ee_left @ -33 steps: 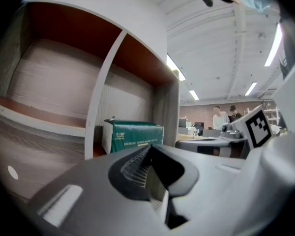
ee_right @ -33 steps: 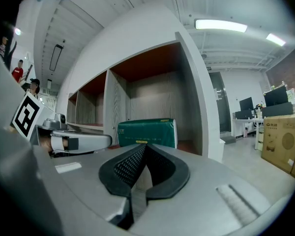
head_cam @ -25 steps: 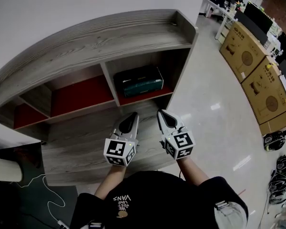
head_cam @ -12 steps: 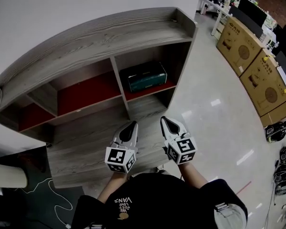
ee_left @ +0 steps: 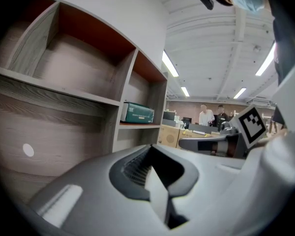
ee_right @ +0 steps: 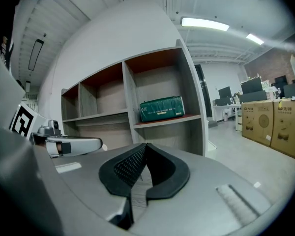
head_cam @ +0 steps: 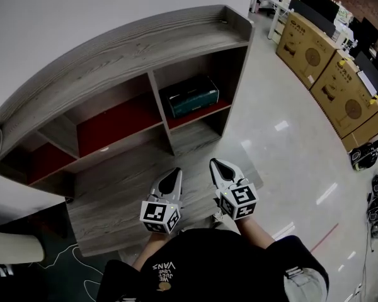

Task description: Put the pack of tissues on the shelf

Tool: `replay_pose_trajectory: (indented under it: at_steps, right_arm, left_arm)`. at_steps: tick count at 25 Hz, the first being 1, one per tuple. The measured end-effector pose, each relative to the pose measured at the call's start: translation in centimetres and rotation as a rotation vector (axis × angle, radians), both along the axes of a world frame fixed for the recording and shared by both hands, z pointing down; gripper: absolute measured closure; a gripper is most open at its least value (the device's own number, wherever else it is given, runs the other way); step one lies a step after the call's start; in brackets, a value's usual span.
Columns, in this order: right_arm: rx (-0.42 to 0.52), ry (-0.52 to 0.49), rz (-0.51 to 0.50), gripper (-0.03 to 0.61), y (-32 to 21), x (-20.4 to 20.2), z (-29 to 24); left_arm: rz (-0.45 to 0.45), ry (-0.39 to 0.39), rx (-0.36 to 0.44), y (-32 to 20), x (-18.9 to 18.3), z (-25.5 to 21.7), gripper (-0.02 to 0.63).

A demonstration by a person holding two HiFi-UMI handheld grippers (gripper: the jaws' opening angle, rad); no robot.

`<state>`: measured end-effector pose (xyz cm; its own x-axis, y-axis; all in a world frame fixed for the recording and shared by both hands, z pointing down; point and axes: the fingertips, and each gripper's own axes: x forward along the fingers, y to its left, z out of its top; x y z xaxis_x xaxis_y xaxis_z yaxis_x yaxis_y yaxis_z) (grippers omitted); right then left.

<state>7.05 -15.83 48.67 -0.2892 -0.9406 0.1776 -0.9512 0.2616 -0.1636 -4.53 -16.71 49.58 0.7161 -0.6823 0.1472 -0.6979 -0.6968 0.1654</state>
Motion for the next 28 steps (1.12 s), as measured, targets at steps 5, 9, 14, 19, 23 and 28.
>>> replay_pose_trajectory:
  at_steps: [5,9,14,19,23,28]
  right_arm:
    - [-0.009,-0.010,0.020,0.574,1.4,-1.2,0.5]
    - [-0.014,-0.011,0.037,0.574,2.5,-2.2,0.8]
    - [-0.009,0.005,0.066,0.574,3.7,-3.0,0.9]
    - [-0.018,0.012,0.076,0.575,4.5,-3.6,1.2]
    - [-0.025,0.016,0.079,0.575,4.9,-3.8,1.3]
    - [-0.026,0.016,0.085,0.575,4.9,-3.8,1.4]
  left_arm:
    - [0.048,0.014,0.007,1.0,-0.7,0.0,0.563]
    - [0.080,0.011,0.014,1.9,-1.4,0.0,0.563]
    - [0.105,0.014,0.011,2.8,-2.2,0.2,0.563]
    - [0.125,0.017,0.018,3.6,-2.4,0.2,0.563]
    - [0.130,0.013,0.012,3.8,-2.5,0.4,0.563]
    - [0.128,0.027,0.014,3.8,-2.5,0.2,0.563]
